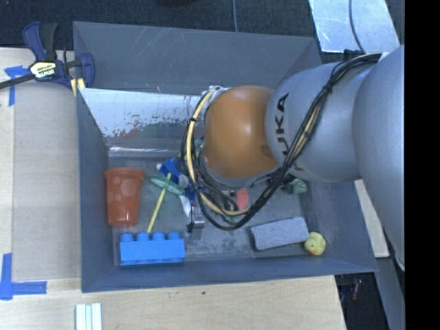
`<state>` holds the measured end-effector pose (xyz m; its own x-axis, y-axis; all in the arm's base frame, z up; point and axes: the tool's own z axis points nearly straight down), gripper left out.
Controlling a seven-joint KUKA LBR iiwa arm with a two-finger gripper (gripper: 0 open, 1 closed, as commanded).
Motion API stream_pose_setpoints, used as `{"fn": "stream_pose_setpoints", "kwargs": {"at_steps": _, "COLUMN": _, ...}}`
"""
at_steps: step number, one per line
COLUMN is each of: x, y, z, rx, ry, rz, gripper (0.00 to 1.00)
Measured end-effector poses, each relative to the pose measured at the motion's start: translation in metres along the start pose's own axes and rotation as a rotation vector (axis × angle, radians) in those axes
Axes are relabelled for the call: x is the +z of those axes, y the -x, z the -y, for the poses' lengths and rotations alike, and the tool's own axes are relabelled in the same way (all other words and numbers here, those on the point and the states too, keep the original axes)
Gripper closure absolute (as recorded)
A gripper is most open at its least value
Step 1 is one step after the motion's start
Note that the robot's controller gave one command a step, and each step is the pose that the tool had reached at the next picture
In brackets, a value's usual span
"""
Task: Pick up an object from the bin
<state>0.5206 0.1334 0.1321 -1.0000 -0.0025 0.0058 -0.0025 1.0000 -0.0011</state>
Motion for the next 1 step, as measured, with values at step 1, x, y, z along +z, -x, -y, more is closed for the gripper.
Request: {"fn": "stream_pose_setpoints", "kwargs": {"at_steps": 1, "x": -0.0044, "y": 0.0021, "z": 0.0004, "rx": 0.003, "ry": 0.002, "rz": 0.008, "gripper": 0.0}}
